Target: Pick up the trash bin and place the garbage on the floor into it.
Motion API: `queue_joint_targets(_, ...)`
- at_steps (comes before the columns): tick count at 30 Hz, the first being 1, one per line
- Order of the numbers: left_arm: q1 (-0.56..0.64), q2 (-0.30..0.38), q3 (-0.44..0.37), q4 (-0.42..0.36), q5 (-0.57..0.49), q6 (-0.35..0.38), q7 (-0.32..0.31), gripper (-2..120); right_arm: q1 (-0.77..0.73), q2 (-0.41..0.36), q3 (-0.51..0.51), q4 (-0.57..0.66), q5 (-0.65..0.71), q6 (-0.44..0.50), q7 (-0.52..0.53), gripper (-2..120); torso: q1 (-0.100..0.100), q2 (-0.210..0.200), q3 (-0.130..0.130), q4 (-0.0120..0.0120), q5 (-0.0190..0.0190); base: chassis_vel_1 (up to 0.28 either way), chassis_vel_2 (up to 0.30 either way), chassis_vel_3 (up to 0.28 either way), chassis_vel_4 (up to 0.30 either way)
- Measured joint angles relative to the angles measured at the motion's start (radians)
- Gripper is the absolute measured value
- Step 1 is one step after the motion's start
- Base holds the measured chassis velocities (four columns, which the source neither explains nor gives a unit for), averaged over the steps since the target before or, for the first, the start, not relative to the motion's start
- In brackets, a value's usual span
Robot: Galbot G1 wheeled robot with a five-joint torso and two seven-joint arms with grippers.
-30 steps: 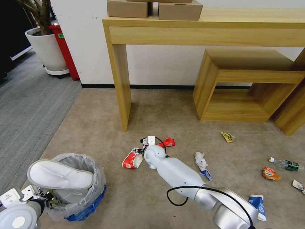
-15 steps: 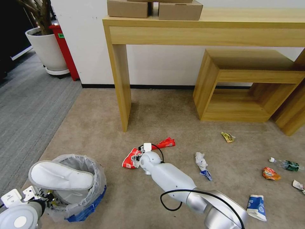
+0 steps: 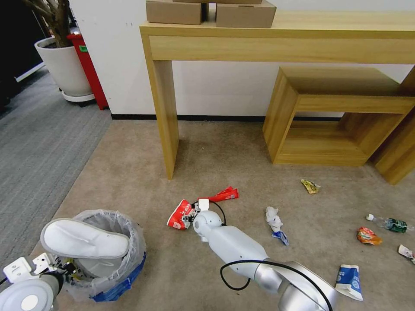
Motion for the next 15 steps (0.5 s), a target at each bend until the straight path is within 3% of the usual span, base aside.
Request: queue_joint_targets(15,0.010,-0.002,-0.001,-0.014,0.006,-0.001,0.003,0,0.002,0.000,0.020,0.045,0.021,-0.006,-0.004,100,0.000,0.000,0.000,0.0001,0.0000,0.000,0.000,0.000,0.000)
